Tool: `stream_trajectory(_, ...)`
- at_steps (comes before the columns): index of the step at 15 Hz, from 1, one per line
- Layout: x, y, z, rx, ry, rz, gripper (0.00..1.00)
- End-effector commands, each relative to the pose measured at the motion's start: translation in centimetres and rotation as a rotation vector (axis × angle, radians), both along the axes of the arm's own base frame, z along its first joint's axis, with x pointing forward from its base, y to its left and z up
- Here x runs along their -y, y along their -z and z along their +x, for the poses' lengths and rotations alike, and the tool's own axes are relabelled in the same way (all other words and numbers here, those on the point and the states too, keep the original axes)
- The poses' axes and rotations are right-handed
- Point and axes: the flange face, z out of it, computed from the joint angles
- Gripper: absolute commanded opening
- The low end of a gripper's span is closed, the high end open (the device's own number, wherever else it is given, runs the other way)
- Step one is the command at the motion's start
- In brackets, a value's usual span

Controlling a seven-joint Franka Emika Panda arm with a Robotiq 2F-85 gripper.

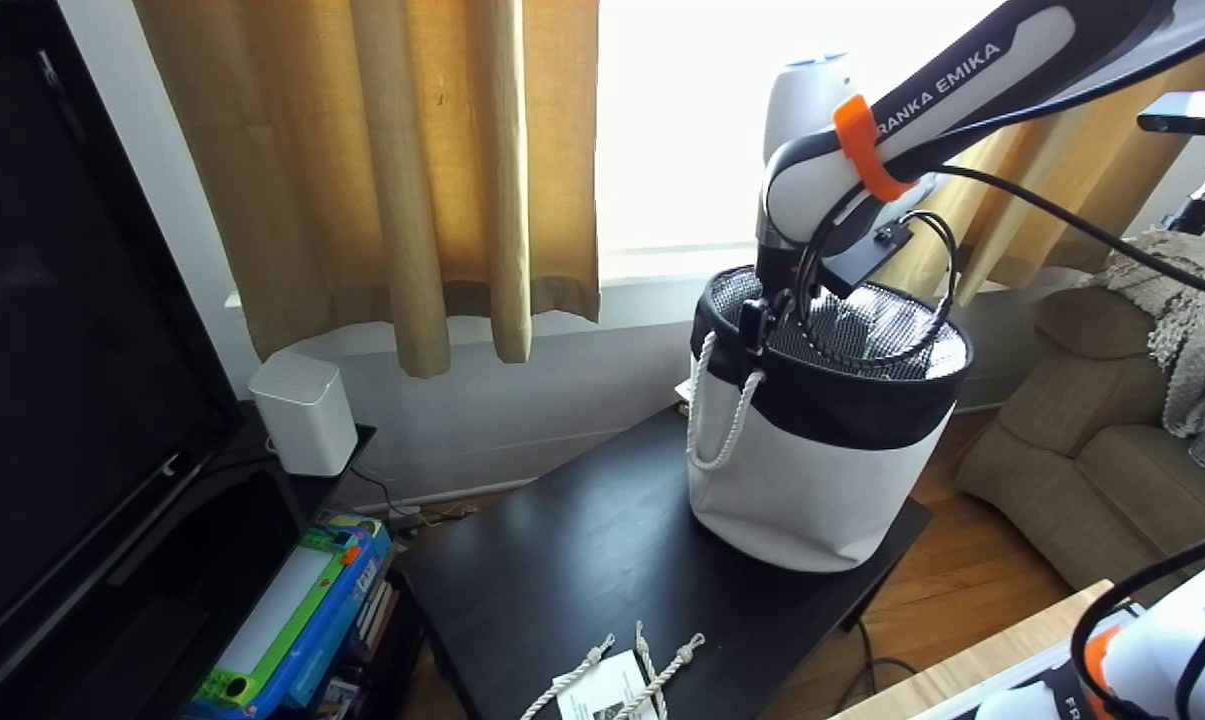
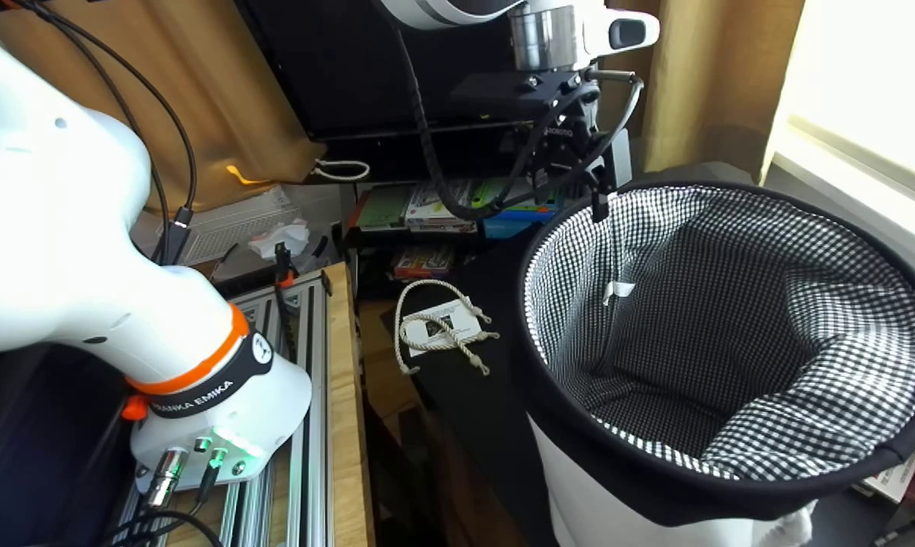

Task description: Turn the bag upside down

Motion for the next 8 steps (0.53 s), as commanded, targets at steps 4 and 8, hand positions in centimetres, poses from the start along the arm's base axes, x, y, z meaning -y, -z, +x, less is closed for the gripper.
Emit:
stream_trajectory(4, -0.2, 4.7, 2.0, 0.043, -0.011, 0.058, 0.58)
stream_trajectory(8, -3.3, 5.0, 1.2, 0.029, 0.007, 0.058, 0.27)
